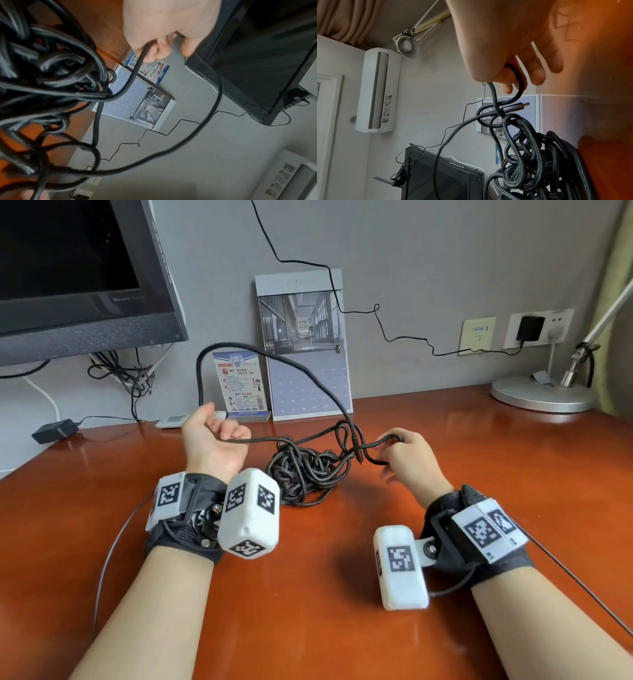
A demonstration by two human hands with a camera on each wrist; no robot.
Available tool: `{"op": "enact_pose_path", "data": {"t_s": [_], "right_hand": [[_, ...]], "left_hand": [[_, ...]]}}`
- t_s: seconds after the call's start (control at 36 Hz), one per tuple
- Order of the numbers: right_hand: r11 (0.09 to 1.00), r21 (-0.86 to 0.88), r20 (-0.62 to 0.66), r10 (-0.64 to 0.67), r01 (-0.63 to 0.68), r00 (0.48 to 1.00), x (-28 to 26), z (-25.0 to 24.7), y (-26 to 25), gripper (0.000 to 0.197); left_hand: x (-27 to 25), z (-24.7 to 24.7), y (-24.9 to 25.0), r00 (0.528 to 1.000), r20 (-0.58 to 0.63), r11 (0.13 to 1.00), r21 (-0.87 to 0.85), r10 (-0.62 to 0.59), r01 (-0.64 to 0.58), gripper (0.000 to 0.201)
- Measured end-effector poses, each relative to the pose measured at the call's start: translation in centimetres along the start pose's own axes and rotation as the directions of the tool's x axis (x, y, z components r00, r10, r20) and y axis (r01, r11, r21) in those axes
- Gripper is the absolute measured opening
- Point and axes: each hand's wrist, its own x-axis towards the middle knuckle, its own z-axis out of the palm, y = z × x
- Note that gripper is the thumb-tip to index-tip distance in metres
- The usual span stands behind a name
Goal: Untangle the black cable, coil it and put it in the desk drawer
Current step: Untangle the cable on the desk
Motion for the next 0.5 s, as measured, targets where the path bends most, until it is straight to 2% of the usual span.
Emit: {"op": "enact_pose_path", "data": {"t_s": [0.06,0.17,0.33,0.5], "right_hand": [[1.0,-0.001,0.011,0.007,-0.007,1.0,0.0,0.0,0.0,0.029],[1.0,0.003,0.021,0.024,-0.024,0.999,0.0,0.0,0.1,0.03],[1.0,0.007,0.031,0.029,-0.029,0.999,0.0,-0.1,0.1,0.029],[1.0,0.007,0.058,0.014,-0.015,0.998,-0.2,0.0,-0.1,0.031]], "left_hand": [[0.1,-0.2,-0.1,0.996,-0.082,0.999,0.027,-0.026,0.028,0.036],[0.5,-1.1,-0.5,0.981,-0.156,0.993,0.002,-0.115,0.117,0.037],[1.0,-3.2,-1.0,0.952,-0.171,0.945,0.166,-0.255,0.283,0.045],[1.5,-4.4,-0.7,0.947,-0.227,0.954,0.145,-0.227,0.264,0.036]]}}
